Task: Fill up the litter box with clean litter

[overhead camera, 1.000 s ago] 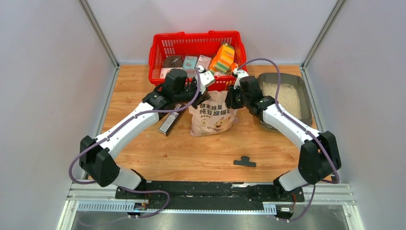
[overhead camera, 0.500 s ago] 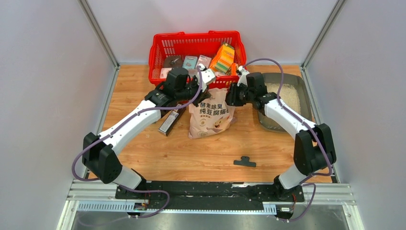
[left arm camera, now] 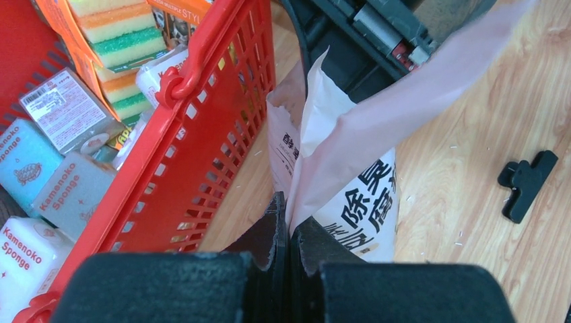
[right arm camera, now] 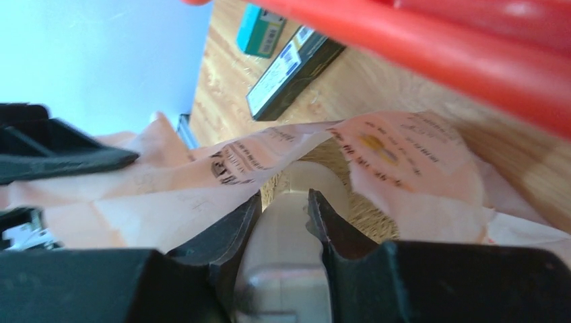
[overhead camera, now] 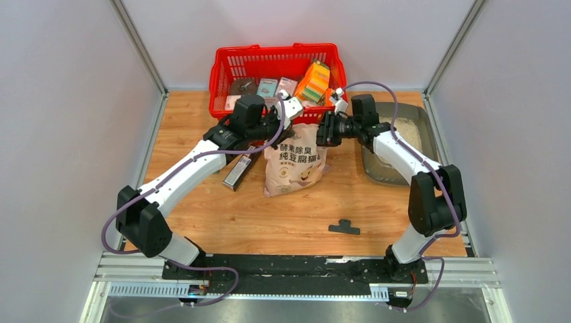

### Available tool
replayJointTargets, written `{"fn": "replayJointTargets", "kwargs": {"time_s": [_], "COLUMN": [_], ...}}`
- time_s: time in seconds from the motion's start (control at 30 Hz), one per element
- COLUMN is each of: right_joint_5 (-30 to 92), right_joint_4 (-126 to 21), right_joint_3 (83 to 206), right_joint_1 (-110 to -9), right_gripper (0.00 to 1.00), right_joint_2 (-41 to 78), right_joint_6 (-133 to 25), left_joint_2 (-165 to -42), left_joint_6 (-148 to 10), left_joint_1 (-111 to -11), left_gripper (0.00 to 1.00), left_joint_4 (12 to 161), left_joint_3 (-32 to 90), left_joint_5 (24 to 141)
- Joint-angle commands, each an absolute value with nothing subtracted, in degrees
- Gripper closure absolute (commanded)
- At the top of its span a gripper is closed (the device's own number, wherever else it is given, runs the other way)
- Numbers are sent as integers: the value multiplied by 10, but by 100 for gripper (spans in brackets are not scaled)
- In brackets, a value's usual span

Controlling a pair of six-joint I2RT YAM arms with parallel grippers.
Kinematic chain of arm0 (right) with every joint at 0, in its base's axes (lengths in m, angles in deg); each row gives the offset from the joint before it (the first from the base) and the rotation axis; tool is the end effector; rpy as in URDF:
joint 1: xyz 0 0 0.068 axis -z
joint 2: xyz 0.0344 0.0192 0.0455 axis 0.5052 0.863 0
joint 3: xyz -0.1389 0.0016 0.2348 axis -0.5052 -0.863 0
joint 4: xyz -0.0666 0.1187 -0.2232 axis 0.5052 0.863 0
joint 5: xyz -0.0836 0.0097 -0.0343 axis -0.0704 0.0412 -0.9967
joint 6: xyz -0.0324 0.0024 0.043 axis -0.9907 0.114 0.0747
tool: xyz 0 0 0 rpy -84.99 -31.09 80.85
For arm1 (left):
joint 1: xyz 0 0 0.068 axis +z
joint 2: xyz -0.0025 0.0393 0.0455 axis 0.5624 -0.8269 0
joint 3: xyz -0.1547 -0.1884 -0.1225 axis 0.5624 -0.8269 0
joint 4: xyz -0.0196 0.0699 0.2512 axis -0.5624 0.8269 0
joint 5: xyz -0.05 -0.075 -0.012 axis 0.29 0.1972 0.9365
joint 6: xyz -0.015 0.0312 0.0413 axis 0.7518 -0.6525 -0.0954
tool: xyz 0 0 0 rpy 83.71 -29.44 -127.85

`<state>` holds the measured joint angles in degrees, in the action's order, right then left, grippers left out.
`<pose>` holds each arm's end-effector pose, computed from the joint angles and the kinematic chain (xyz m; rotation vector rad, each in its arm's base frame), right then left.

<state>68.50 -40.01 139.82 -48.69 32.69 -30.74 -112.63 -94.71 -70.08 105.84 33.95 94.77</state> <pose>0.3450 0.1409 0.2693 -0.2296 2.3133 1.3157 0.2724 -0.2122 0.3578 1.0675 1.7250 -0.5969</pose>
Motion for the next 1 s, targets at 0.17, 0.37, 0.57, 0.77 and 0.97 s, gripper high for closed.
{"fn": "replayJointTargets", "kwargs": {"time_s": [0.17,0.37,0.57,0.77,0.97], "right_joint_5": [825,836,847,863,896], "right_joint_4": [-387,-398,-430,-465,-516], "right_joint_3": [1403,1403,1379,1350,1338], "right_joint_1": [-426,-382,-337,-284,-254], "right_gripper": [100,100,100,100,100], "right_joint_2": [310,286,258,239,230], "right_joint_6": [-208,-171,-132,-99,-55], "left_joint_2": [-1090,-1060,-1039,-1035,-1029], "left_joint_6": [-1013,-1072,-1135,-1194,-1221], "left_joint_1": [-700,-701,-701,-700,-702], "left_gripper": [100,100,100,100,100], "left_joint_4": [981,987,998,1031,1056], "left_joint_3": [373,344,336,342,343], "left_joint_5": [954,978,1003,1017,1016]}}
